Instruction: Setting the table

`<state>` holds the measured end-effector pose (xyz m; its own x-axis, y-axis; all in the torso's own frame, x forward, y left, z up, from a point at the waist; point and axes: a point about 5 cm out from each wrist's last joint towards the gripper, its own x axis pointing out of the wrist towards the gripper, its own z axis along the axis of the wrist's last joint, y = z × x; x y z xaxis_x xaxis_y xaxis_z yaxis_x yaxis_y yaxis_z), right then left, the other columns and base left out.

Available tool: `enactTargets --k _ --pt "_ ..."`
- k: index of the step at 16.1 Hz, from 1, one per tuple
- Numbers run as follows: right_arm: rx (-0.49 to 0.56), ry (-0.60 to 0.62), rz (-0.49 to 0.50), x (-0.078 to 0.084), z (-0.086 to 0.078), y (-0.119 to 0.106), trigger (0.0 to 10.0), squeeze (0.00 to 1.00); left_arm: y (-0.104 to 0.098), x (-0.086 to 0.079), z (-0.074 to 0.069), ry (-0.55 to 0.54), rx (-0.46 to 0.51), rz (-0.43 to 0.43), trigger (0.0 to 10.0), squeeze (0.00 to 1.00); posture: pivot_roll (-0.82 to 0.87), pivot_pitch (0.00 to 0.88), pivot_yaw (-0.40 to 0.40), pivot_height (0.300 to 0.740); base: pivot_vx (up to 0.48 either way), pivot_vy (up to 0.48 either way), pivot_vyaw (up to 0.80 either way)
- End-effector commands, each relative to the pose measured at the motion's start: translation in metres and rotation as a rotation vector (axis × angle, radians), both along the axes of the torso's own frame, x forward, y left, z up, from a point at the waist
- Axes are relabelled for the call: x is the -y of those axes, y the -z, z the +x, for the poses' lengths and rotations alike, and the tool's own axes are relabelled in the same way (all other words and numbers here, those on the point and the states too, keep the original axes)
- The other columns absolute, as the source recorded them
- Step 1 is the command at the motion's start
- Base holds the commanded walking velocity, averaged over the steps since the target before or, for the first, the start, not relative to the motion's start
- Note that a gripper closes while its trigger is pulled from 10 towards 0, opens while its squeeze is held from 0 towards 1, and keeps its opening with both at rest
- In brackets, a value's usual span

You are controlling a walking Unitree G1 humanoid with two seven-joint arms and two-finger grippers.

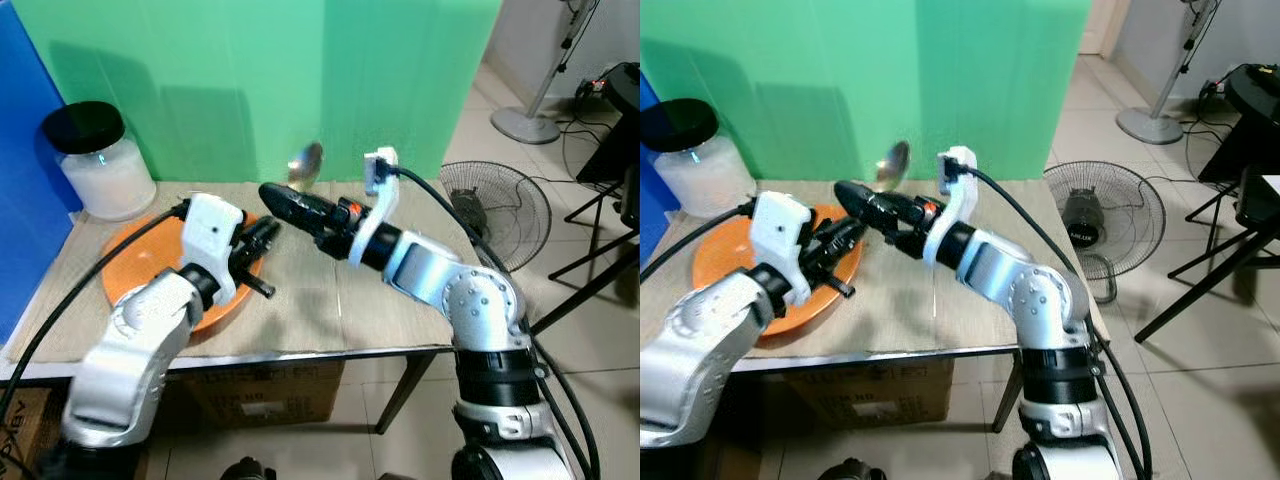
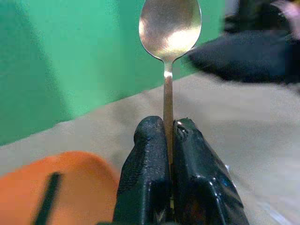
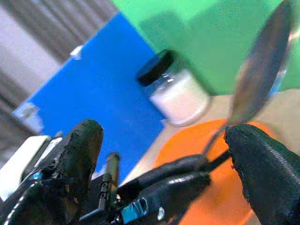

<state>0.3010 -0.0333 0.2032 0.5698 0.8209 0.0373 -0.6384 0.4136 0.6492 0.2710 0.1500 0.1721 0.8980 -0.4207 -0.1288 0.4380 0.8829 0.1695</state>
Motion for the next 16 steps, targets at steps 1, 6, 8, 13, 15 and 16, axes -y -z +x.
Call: enactTargets --k 1,6,8,13,15,16 --pt "-0.012 0.044 -0.062 -0.006 0.001 -0.003 10.0 0.00 -0.005 -0.002 0.007 -0.061 0.060 0.078 0.0 0.00 -0.03 0.019 -0.023 0.740 0.000 0.000 0.00" --pt "-0.212 0.146 -0.093 -0.020 0.003 0.006 10.0 0.00 -0.014 0.000 0.016 -0.102 0.274 0.463 0.0 0.00 -0.03 0.017 -0.029 0.740 0.000 0.000 0.00" --pt "-0.232 0.165 0.013 -0.026 0.004 -0.005 10.0 0.00 -0.006 0.003 0.016 -0.085 0.294 0.576 0.0 0.00 -0.03 0.015 -0.031 0.740 0.000 0.000 0.00" --pt "-0.347 0.105 0.228 -0.034 0.001 -0.019 10.0 0.00 0.001 0.004 0.019 -0.095 0.331 0.684 0.0 0.00 -0.03 0.005 -0.034 0.740 0.000 0.000 0.00" --pt "-0.384 0.048 0.208 -0.039 -0.004 -0.015 10.0 0.00 0.003 0.009 0.021 -0.066 0.349 0.726 0.0 0.00 -0.03 0.006 -0.035 0.740 0.000 0.000 0.00" --pt "-0.392 0.038 0.207 -0.041 -0.005 -0.014 10.0 0.00 0.003 0.010 0.021 -0.056 0.354 0.736 0.0 0.00 -0.03 0.006 -0.035 0.740 0.000 0.000 0.00"
